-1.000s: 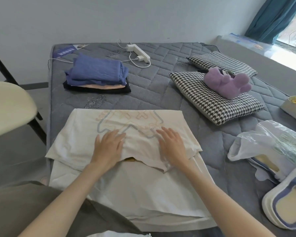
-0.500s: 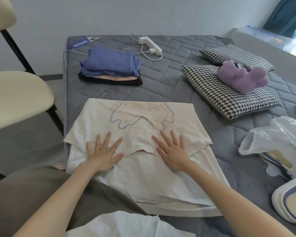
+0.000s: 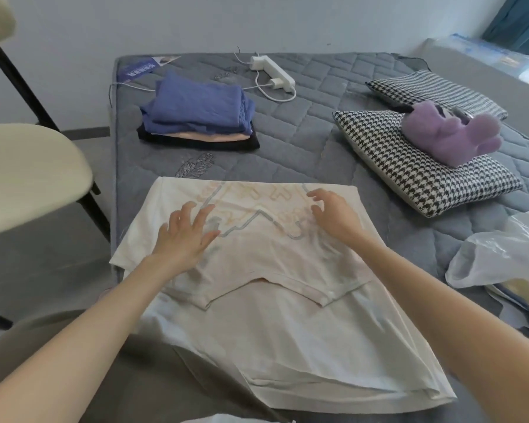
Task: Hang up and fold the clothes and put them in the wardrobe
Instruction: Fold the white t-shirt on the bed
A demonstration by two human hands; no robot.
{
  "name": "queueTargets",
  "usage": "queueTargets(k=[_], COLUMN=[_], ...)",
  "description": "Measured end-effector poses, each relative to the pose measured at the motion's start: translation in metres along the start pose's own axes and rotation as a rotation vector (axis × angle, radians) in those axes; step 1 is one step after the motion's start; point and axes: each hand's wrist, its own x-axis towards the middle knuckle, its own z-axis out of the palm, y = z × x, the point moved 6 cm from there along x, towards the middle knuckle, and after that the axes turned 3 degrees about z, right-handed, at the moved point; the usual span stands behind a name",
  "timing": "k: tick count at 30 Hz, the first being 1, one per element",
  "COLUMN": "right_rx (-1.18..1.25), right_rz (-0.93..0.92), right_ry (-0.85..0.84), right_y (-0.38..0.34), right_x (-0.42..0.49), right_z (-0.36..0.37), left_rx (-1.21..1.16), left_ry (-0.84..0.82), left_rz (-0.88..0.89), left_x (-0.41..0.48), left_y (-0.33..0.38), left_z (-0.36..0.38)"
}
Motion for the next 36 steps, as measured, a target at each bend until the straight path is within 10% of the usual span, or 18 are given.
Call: queueTargets(k=[16, 36], right_rx=[-0.281, -0.234], right_rz=[0.202, 0.164], right_ry=[-0.265, 0.352], right_y=[0.034, -0.005], right_x=[0.088, 0.178], right_z=[0.018, -0.053], left_rx=[-0.035, -0.141], left_ry=[-0.175, 0.36], left_rz=[-0.187, -0.233], left_x=[0.118, 0.199], left_y=[-0.054, -0.063], left_z=[0.001, -0.106])
